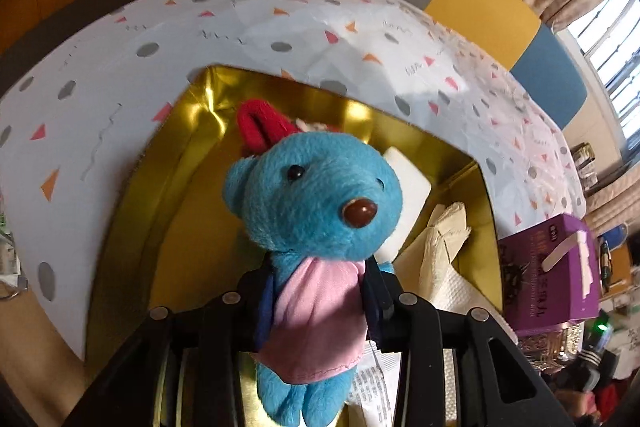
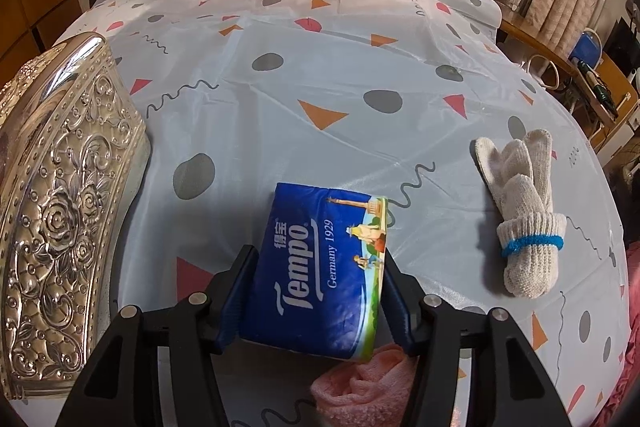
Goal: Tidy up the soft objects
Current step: 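Lower the blue teddy bear into the gold tray with the left tool, then carry the Tempo tissue pack to the gold tray and release it with the right tool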
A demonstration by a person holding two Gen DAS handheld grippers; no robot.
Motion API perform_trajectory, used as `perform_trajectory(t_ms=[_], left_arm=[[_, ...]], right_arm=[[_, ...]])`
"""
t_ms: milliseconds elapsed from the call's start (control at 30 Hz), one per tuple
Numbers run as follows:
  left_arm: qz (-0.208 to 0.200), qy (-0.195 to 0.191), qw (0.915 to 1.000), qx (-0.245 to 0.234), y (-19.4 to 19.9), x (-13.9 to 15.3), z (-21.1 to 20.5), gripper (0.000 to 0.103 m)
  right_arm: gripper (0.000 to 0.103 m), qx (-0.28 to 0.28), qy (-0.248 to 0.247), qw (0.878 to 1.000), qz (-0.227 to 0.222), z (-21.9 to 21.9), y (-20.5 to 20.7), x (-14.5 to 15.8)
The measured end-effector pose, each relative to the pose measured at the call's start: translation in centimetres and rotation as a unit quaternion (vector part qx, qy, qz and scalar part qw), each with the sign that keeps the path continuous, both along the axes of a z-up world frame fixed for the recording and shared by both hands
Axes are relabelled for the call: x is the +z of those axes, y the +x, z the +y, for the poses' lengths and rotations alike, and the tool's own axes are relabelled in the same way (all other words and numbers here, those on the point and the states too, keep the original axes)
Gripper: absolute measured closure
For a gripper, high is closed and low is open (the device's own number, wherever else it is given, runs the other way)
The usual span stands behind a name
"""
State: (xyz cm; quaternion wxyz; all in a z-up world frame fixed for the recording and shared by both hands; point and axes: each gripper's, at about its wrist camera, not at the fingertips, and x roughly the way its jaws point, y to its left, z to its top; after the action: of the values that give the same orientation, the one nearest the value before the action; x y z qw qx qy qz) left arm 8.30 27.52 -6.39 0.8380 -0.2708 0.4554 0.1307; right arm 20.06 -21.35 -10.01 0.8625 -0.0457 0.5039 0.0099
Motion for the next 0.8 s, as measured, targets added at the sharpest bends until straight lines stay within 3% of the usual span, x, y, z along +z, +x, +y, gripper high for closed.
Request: perform_trajectory(t_ms=[100, 200, 367, 800], left_arm=[[0.013, 0.013, 0.9998, 0.0, -0.1, -0.6, -0.3, 0.055], [0.011, 0.041, 0.9991, -0.001, -0.8, -0.3, -0.7, 0.036], [-0.016, 0.109, 0.9939, -0.004, -2.7, 1.8, -1.4, 0.032], [-0.092, 0.177, 0.9791, -0.037, -7.5, 6.3, -5.3, 0.021]], right_arm=[[0.044, 0.002, 0.0, 1.0, 0.001, -0.1, 0.2, 0.0], [0.044, 0.002, 0.0, 1.0, 0.002, -0.2, 0.3, 0.0], [0.044, 0.0, 0.001, 1.0, 0.001, -0.2, 0.5, 0.0], [0.045, 0.001, -0.002, 1.0, -0.004, 0.0, 0.5, -0.2]])
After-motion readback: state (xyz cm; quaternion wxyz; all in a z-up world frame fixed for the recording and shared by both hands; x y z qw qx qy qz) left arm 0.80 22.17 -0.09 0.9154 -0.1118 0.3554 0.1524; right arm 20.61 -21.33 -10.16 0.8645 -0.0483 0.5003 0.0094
